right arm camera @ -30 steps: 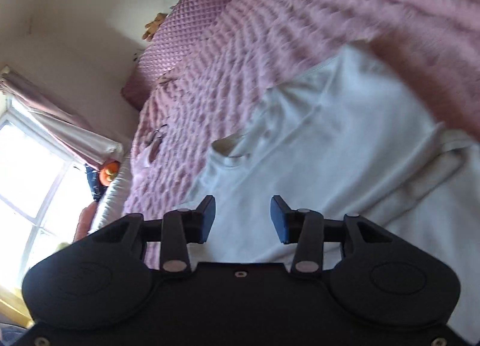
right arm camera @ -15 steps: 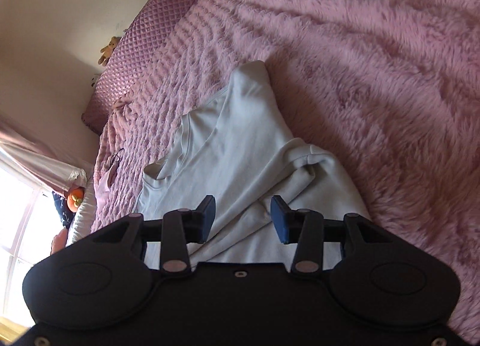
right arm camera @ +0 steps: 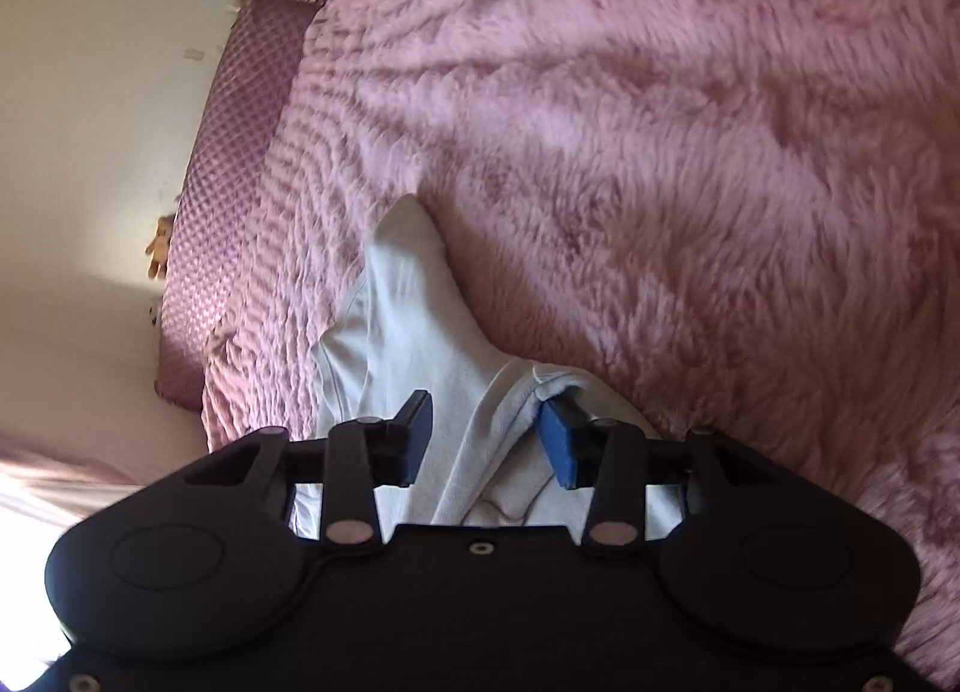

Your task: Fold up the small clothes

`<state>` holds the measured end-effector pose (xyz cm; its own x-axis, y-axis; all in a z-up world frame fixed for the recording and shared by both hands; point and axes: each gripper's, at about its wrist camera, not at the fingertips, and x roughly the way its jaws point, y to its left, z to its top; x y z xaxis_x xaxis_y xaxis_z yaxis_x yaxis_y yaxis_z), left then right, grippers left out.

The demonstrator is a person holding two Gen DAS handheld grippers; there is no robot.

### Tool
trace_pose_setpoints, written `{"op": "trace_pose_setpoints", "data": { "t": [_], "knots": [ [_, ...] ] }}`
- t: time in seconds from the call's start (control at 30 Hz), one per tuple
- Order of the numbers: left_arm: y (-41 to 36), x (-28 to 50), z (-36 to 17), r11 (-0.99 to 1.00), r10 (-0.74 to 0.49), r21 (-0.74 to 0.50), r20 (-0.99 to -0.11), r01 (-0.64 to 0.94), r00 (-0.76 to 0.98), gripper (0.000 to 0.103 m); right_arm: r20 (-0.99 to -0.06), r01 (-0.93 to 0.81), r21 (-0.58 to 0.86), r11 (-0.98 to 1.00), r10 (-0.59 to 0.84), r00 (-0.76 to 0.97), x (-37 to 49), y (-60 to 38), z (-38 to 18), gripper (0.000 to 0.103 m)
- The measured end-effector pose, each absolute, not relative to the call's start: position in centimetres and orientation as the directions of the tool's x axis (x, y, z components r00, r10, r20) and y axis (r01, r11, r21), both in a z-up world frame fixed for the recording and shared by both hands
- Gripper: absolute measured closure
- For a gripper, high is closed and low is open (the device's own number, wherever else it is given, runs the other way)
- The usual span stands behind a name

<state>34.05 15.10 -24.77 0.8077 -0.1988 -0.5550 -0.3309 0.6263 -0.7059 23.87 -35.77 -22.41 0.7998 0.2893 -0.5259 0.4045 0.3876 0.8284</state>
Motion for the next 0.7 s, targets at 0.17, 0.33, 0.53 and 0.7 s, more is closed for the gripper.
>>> {"op": "trace_pose_setpoints", "data": {
  "t": [0.17, 0.33, 0.53, 0.7],
  "knots": [
    [14.9, 33.2, -22.8, 0.632, -0.184, -0.723, -0.489, -0.278, 0.853, 0.101, -0.501, 0.412, 0.850, 0.328, 0.262, 0.825, 22.2, -36.4, -21.1, 0.098],
    [14.9, 34.0, -24.4, 0.670, -0.188, -0.658, -0.598, -0.344, 0.779, 0.101, -0.591, 0.482, 0.778, 0.403, 0.209, 0.779, 21.2, -37.3, -21.7, 0.102],
    [14.1, 32.8, -20.8, 0.744, -0.169, -0.610, -0.567, -0.273, 0.806, 0.050, -0.534, 0.357, 0.761, 0.541, 0.211, 0.818, 21.7, -38.7, -20.1, 0.096],
    [12.8, 32.8, -18.2, 0.831, -0.108, -0.510, -0.538, -0.221, 0.836, 0.037, -0.487, 0.195, 0.707, 0.679, 0.269, 0.831, 29.5, -38.4, -19.0, 0.052]
  ]
}}
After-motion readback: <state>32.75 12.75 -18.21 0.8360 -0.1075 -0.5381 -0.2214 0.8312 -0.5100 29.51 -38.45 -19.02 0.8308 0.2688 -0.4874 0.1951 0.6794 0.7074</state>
